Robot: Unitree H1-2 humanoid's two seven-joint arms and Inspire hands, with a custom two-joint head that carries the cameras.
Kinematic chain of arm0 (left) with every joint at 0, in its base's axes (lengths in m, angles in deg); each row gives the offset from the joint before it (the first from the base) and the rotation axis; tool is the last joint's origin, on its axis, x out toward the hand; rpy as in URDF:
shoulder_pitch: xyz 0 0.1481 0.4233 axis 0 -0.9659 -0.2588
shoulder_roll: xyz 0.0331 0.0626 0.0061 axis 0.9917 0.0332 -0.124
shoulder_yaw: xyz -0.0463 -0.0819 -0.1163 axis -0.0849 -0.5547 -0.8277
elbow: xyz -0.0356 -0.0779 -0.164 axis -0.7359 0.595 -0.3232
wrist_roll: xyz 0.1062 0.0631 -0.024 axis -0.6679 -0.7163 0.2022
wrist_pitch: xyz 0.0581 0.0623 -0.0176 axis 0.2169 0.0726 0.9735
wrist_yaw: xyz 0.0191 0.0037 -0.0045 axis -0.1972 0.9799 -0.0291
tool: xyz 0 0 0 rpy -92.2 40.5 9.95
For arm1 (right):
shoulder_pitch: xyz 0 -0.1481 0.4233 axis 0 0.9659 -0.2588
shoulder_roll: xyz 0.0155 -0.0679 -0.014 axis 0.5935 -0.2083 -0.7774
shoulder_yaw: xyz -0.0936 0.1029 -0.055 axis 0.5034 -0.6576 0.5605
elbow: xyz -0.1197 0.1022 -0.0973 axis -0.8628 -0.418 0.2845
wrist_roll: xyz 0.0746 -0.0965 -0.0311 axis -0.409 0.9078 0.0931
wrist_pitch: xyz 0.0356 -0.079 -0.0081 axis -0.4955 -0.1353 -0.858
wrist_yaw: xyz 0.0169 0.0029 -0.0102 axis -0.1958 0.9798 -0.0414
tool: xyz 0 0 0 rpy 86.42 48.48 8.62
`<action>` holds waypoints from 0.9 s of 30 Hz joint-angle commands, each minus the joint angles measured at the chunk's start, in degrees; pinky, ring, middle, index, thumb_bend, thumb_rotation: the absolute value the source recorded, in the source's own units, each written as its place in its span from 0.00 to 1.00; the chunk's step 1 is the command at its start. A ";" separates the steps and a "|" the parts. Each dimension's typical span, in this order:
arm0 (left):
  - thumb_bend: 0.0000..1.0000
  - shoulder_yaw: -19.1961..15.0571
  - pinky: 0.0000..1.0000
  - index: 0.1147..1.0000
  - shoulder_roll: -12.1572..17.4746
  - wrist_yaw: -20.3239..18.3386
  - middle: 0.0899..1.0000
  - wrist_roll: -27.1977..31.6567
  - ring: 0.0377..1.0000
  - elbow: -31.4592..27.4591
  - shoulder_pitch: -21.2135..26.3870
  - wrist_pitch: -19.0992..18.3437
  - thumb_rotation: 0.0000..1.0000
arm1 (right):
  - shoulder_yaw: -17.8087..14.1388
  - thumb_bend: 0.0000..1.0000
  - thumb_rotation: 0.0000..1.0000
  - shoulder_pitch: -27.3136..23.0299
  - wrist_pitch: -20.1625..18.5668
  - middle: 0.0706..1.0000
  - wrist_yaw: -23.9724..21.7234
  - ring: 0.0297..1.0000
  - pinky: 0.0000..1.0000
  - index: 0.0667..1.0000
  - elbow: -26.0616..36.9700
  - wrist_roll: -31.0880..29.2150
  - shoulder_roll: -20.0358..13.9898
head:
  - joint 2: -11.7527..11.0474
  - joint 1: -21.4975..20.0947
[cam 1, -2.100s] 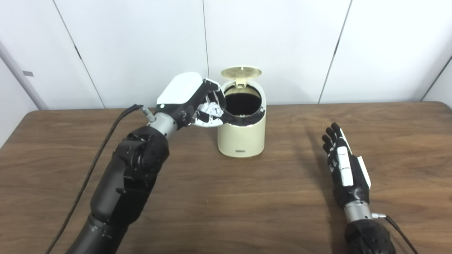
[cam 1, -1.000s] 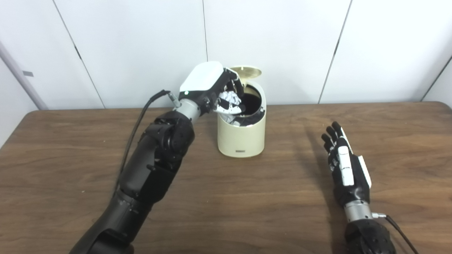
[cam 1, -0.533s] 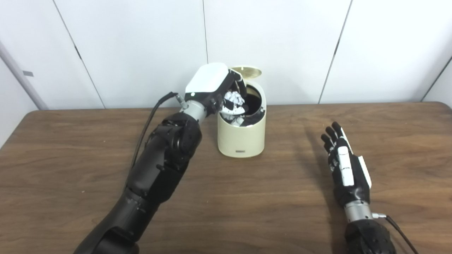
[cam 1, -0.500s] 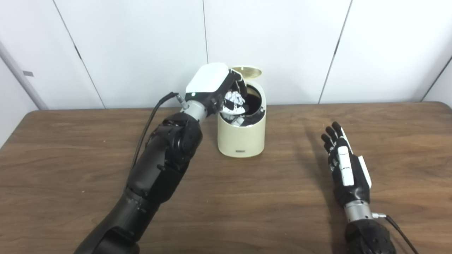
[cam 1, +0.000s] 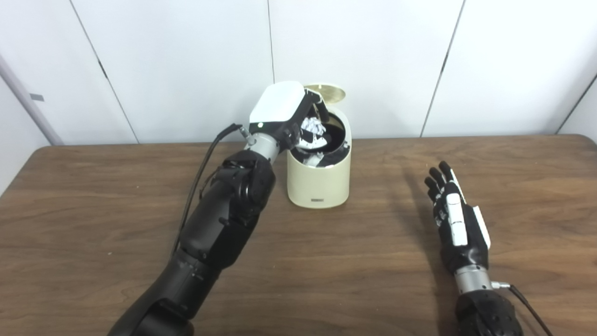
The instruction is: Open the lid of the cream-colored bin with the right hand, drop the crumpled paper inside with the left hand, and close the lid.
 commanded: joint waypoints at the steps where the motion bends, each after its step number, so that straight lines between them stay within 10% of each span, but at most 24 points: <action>1: 0.47 -0.22 0.28 0.48 -0.73 2.46 0.46 -0.77 0.37 -0.27 3.32 -0.32 0.00 | 0.21 0.46 0.89 3.66 0.43 0.94 -0.16 0.94 1.00 0.98 -3.55 -0.57 1.19 | -0.02 -0.02; 27: 0.47 3.24 0.28 0.48 -2.55 7.09 0.44 -1.85 0.37 3.40 2.46 -0.39 0.00 | -0.16 0.46 0.87 3.97 -1.01 0.92 -0.17 0.96 1.00 0.99 -2.40 -1.26 1.18 | 0.35 -0.67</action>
